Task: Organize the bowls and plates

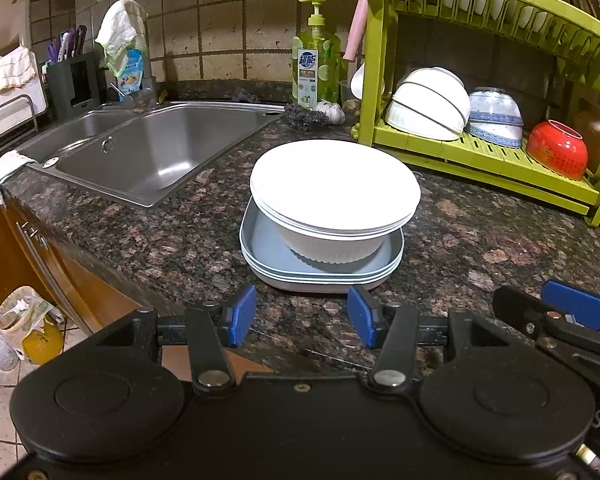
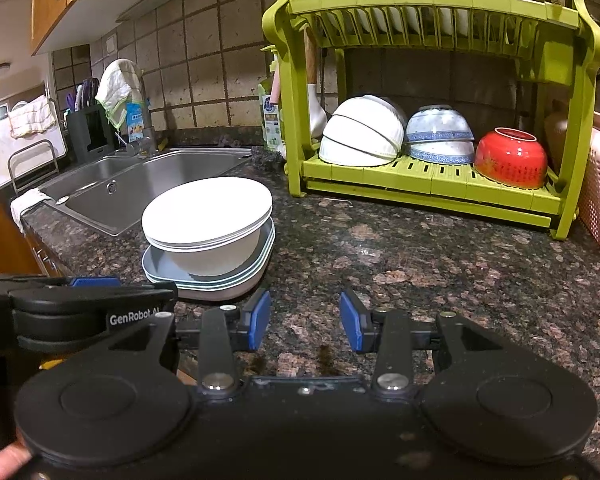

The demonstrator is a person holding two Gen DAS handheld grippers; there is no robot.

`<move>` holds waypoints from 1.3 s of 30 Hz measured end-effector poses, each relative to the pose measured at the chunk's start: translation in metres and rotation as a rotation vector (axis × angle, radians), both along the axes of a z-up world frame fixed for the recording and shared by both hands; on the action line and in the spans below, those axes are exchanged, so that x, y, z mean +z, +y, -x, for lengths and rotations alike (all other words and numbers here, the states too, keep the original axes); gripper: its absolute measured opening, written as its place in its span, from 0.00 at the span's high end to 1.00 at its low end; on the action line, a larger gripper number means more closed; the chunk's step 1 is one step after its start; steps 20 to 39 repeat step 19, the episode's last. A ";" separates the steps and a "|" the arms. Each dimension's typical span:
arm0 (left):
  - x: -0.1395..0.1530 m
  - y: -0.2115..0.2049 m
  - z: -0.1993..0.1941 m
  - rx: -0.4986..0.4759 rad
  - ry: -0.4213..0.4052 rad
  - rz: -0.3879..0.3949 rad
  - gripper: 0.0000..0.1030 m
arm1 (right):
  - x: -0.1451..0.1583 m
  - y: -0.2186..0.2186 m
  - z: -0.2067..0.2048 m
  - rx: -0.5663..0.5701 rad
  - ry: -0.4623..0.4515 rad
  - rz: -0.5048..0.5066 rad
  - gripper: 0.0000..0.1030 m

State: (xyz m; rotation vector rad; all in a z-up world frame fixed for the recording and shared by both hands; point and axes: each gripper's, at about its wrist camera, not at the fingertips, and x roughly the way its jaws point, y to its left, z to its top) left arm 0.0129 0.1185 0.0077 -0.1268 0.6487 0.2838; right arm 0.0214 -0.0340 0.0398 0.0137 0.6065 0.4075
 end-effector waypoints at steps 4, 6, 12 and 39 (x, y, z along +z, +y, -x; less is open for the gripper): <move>0.000 0.000 0.000 -0.003 0.003 0.003 0.44 | 0.000 0.000 0.001 0.003 0.000 0.002 0.60; -0.001 0.000 -0.001 -0.004 0.005 0.003 0.44 | 0.000 0.001 0.001 0.003 0.001 0.002 0.60; -0.001 0.001 -0.001 -0.006 0.007 0.014 0.44 | -0.001 0.001 0.000 0.005 0.008 0.005 0.60; -0.001 0.002 0.001 -0.004 0.006 0.021 0.44 | -0.002 0.002 0.000 0.008 0.009 0.006 0.60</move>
